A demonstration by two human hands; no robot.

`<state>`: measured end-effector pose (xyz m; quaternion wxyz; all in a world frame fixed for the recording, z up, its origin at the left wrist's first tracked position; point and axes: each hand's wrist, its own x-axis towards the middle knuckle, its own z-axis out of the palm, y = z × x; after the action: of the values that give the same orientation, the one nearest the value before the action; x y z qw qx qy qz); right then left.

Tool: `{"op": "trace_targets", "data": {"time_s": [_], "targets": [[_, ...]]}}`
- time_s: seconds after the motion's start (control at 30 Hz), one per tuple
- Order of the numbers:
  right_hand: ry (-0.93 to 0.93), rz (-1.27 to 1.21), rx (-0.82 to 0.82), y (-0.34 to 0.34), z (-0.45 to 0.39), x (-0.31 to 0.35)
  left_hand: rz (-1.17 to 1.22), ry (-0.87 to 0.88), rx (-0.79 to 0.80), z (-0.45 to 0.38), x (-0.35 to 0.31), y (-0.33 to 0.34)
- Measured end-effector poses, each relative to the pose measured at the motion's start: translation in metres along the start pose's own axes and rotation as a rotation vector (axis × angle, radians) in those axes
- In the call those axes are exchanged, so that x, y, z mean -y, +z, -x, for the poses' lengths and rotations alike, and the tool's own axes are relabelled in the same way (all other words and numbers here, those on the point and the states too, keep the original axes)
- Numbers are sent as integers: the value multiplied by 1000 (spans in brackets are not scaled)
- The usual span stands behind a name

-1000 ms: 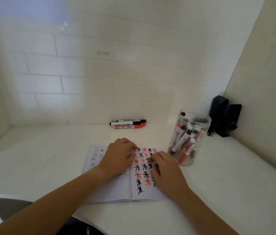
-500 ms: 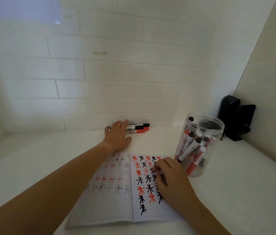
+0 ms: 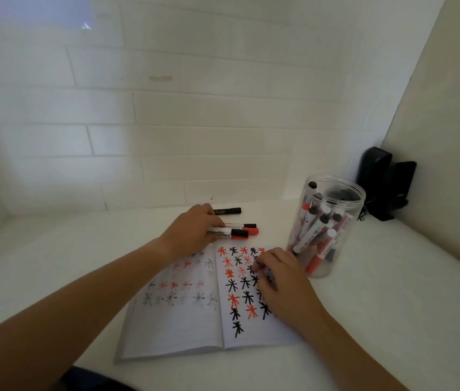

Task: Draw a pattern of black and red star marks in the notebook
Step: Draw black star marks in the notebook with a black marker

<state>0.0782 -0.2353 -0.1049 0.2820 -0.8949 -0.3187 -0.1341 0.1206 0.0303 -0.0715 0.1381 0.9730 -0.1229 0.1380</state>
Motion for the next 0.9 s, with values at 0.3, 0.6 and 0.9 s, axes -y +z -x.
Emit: {"op": "trace_targets", "data": {"time_s": [0.3, 0.6, 0.9], "targets": [[4, 2, -23, 1, 1, 2, -25, 86, -229, 25, -40, -11], [20, -274, -134, -13, 4, 18, 329, 190, -10, 56, -92, -12], [-91, -56, -102, -14, 5, 25, 132, 217, -294, 76, -77, 5]]}}
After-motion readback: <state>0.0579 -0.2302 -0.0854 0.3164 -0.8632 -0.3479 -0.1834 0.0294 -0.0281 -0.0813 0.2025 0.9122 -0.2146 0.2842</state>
